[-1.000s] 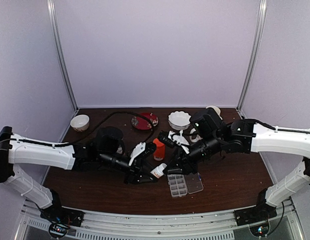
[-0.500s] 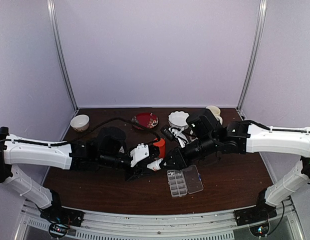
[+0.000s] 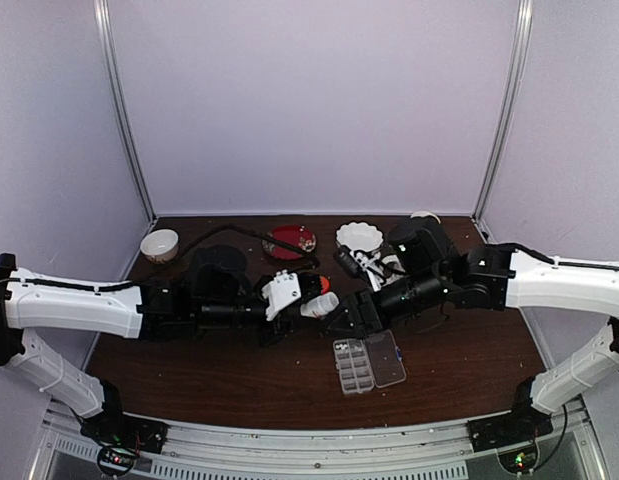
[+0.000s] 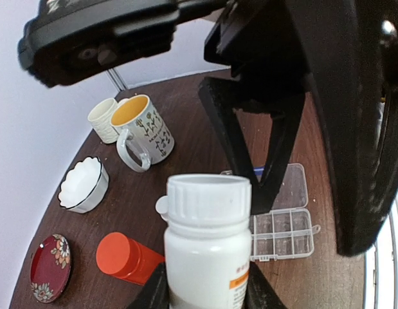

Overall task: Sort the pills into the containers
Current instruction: Screw the lid of the pill bottle onto the pill bottle.

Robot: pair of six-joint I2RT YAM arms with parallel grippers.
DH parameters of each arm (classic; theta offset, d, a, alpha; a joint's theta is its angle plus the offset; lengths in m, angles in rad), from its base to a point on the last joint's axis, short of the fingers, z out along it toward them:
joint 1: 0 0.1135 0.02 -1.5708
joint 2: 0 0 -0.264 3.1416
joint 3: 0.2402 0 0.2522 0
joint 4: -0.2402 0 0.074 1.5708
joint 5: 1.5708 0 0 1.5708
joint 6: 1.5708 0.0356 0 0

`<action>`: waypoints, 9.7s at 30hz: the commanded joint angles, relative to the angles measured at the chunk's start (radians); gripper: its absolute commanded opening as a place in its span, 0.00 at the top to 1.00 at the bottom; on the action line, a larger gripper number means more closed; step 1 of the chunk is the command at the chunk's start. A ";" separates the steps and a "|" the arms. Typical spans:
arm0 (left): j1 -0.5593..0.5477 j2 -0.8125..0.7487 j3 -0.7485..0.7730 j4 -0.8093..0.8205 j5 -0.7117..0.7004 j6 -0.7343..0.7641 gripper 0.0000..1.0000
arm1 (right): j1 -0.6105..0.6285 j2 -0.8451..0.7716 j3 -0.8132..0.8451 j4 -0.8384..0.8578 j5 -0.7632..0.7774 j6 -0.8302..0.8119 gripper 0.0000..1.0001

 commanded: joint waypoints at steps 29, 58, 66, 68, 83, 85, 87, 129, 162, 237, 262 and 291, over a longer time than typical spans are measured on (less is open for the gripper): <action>0.078 -0.053 0.086 -0.096 0.443 -0.110 0.90 | -0.004 -0.155 0.049 -0.031 0.101 -1.102 0.23; 0.078 -0.038 0.124 -0.179 0.438 -0.085 0.89 | -0.010 -0.025 0.234 -0.246 -0.066 -1.206 0.30; 0.077 -0.037 0.128 -0.178 0.443 -0.087 0.90 | 0.004 -0.028 0.221 -0.236 -0.041 -1.201 0.37; 0.078 -0.038 0.127 -0.179 0.443 -0.087 0.90 | 0.005 -0.024 0.221 -0.227 -0.036 -1.197 0.40; 0.077 -0.039 0.123 -0.179 0.437 -0.091 0.90 | 0.028 -0.008 0.226 -0.226 -0.013 -1.196 0.45; 0.078 -0.041 0.123 -0.179 0.438 -0.091 0.89 | 0.030 -0.005 0.225 -0.223 -0.011 -1.192 0.49; 0.078 -0.041 0.123 -0.178 0.438 -0.092 0.89 | 0.033 -0.001 0.226 -0.222 -0.008 -1.188 0.53; -0.049 0.029 0.187 -0.045 -0.343 0.255 0.94 | 0.043 0.021 0.118 -0.001 0.101 0.465 1.00; -0.104 -0.074 -0.080 0.170 -0.357 -0.084 0.92 | 0.001 -0.268 -0.015 0.014 0.403 0.457 0.00; 0.289 -0.435 -0.417 0.271 0.115 -0.485 0.92 | -0.717 -0.693 -0.868 0.855 0.802 -0.438 0.03; 0.294 -0.376 -0.401 0.319 0.128 -0.422 0.92 | -0.977 0.001 -0.797 1.434 0.512 -0.593 0.00; 0.304 -0.425 -0.412 0.253 0.108 -0.352 0.92 | -0.977 0.007 -0.800 1.455 0.512 -0.593 0.00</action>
